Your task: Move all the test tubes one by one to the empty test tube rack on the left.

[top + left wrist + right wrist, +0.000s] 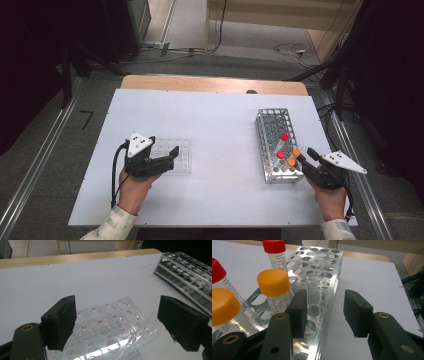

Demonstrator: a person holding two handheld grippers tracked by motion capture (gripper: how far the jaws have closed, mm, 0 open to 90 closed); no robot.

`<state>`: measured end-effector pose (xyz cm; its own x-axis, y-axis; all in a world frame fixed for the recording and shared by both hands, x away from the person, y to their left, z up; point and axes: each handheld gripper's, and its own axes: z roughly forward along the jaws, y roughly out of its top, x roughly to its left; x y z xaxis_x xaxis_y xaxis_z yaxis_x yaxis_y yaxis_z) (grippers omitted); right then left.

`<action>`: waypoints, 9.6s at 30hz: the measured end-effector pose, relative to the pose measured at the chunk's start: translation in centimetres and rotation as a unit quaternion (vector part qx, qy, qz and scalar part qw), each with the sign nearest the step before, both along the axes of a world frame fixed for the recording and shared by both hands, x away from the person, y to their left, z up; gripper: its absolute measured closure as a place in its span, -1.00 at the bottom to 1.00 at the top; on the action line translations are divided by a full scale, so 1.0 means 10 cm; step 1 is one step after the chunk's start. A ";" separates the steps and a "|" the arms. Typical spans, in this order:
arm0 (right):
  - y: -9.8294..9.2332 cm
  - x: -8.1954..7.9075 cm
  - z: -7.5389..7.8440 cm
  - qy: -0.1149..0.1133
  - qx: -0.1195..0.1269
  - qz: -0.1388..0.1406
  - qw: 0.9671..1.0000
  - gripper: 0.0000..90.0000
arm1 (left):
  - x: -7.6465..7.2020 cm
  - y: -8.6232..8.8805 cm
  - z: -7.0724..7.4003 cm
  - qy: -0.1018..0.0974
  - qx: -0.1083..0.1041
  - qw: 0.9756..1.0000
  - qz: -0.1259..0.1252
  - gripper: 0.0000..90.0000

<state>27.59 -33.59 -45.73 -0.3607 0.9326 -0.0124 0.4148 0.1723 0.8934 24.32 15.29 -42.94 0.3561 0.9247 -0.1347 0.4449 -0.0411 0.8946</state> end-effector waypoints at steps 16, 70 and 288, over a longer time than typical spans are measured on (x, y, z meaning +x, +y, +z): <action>0.06 0.09 -0.06 0.009 -0.003 0.023 1.000 0.60 | 0.00 -0.01 -0.01 0.003 0.002 1.000 -0.001 -0.64; 0.31 -0.73 0.43 -0.017 0.045 0.131 0.990 0.63 | -0.01 -0.12 -0.03 0.003 0.010 1.000 -0.011 -0.63; 1.04 -0.76 0.23 0.014 0.005 0.187 0.982 -0.49 | -0.15 0.03 0.01 0.010 -0.024 0.998 -0.054 -0.59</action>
<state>19.94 -23.17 -43.42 -0.6777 0.7352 0.0105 0.3487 0.3088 0.8849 22.84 15.59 -42.88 0.4495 0.8737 -0.1863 0.4586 -0.0467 0.8874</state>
